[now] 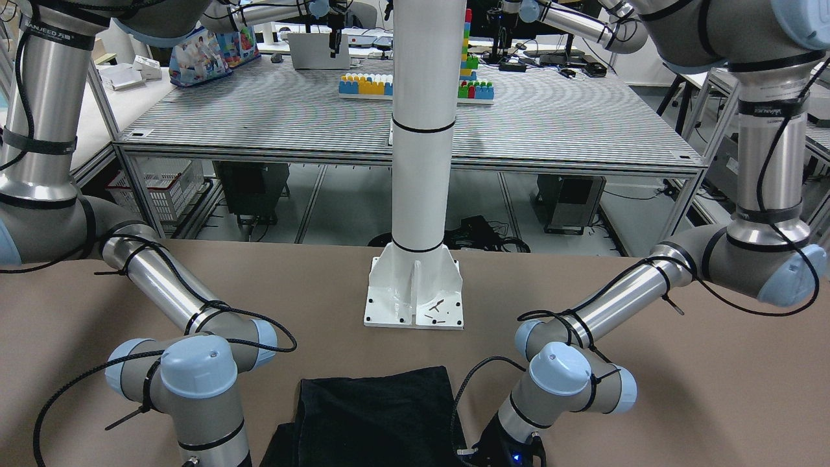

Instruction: Fold clothes

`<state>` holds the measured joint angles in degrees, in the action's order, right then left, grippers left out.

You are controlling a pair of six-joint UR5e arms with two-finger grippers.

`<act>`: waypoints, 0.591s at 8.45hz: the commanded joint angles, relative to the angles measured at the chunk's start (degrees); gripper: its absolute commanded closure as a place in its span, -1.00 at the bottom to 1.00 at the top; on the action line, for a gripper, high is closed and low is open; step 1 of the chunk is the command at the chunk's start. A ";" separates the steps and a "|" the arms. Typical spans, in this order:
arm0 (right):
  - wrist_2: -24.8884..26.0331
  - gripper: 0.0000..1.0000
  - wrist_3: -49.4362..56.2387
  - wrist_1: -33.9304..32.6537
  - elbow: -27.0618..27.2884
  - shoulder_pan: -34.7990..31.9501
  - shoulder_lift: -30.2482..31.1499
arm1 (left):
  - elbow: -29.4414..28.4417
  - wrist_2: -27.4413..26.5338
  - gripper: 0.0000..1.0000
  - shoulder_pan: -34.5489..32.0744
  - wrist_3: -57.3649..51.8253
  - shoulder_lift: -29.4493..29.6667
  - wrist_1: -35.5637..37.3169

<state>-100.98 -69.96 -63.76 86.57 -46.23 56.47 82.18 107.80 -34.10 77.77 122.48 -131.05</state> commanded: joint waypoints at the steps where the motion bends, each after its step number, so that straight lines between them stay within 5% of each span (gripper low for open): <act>1: 0.08 -0.87 0.00 0.13 0.00 0.70 0.22 | 1.91 0.22 1.00 -0.78 -0.77 -1.36 0.00; 5: 0.08 -0.87 -0.09 0.57 0.70 3.25 0.75 | 3.86 1.10 1.00 -4.38 -6.57 -5.32 0.00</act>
<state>-100.90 -69.97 -63.35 86.68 -44.10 57.10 85.90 108.55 -36.85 73.65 117.88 -131.04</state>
